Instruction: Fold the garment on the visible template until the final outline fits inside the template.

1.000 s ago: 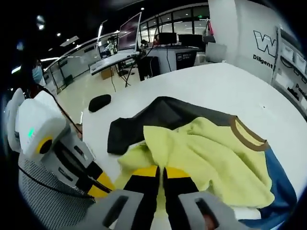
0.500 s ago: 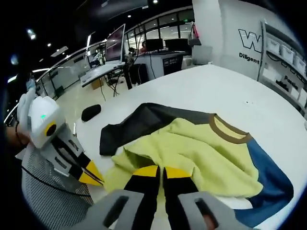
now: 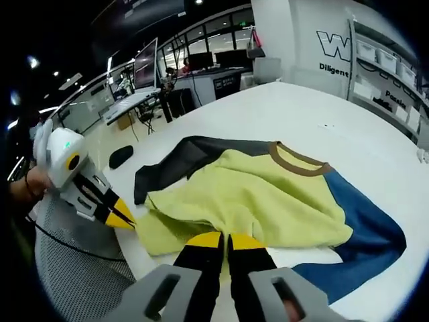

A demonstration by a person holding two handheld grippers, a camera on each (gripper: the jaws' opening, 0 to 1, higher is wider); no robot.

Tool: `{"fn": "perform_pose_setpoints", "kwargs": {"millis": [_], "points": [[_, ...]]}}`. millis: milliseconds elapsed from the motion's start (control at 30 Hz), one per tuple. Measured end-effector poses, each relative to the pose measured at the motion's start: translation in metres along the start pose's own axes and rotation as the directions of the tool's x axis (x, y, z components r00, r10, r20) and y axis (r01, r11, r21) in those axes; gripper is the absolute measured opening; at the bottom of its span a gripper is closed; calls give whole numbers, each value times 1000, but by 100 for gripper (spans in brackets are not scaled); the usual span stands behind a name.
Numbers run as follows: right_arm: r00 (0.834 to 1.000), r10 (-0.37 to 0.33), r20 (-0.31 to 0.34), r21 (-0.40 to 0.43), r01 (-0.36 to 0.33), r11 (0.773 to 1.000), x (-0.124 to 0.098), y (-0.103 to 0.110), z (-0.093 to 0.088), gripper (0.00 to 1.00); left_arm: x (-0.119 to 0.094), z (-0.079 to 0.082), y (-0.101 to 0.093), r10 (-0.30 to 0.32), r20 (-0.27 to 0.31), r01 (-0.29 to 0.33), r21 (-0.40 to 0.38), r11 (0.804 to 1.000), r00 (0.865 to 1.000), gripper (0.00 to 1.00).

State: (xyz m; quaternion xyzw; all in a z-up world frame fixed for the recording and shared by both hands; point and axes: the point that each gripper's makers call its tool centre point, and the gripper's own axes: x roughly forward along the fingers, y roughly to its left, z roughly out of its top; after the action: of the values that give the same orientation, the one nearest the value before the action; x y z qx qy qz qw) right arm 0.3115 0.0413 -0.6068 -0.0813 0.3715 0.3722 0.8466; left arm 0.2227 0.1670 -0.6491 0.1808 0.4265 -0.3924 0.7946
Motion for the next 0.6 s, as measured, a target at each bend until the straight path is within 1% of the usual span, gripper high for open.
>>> {"fn": "perform_pose_setpoints", "kwargs": {"millis": [100,200,333,367,467,500,600], "points": [[1000,-3,-10,5,3,1000,-6,-7,-5,0,-5,1,5,18,3,-18,15,1000,1000,0],[1000,11,-22,20,-10,1000,-12,-10,-10,0,-9,3,11,38,6,-38,23,999,999,0],[999,21,-45,22,-20,1000,-21,-15,-19,0,-15,3,17,68,-1,-68,53,996,998,0],[998,25,-50,24,-24,999,-24,-15,-20,0,-19,5,19,79,2,-79,73,994,997,0],[997,51,-57,42,-49,998,-32,-15,-25,0,-24,7,19,87,-1,-87,106,991,996,0],[997,56,-60,41,-53,998,-33,-15,-26,0,-26,7,18,90,-2,-89,128,988,996,0],[993,65,-101,1,-65,998,-40,-17,-36,0,-30,8,18,97,-3,-95,168,981,995,0]]}}
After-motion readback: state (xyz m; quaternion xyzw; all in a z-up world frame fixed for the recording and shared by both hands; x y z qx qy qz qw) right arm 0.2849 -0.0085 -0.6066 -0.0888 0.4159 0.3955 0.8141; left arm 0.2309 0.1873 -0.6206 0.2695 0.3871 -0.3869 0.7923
